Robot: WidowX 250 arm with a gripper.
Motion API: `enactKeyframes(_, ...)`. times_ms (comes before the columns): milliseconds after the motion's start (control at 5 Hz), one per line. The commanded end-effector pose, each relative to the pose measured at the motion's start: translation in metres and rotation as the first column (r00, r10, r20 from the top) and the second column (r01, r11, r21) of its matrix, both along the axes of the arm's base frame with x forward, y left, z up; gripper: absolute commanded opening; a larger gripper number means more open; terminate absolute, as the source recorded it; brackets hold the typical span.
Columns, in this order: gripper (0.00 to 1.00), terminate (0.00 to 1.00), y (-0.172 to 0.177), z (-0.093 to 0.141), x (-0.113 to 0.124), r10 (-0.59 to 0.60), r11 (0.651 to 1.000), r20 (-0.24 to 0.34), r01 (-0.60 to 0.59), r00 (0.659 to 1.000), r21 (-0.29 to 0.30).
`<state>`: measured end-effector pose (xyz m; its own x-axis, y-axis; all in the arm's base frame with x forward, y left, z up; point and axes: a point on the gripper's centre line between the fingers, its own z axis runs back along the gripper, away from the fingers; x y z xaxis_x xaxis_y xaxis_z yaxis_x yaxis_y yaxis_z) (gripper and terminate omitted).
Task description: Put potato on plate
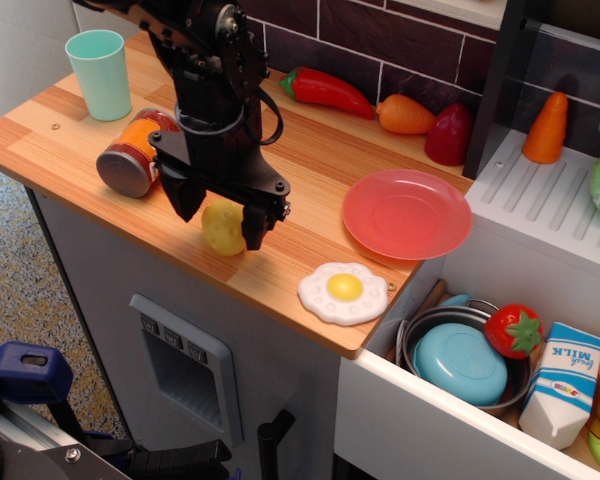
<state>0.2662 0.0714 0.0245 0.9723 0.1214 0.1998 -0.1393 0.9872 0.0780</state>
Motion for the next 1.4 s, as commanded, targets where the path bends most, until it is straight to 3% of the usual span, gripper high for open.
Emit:
enactKeyframes(0,0.0,0.0,0.005,-0.003,0.017,0.017,1.0,0.032,-0.017,0.999,0.018)
enactKeyframes(200,0.0,0.0,0.003,0.002,0.021,0.028,1.0,0.021,-0.028,0.999,0.009)
enactKeyframes(400,0.0,0.0,-0.01,0.024,0.036,-0.009,0.999,0.049,0.007,0.999,0.04)
enactKeyframes(600,0.0,0.0,-0.045,0.044,0.058,-0.045,0.996,0.076,0.04,0.996,0.075)
enactKeyframes(1200,0.0,0.0,-0.105,0.017,0.093,-0.134,0.991,0.213,0.132,0.968,0.021)
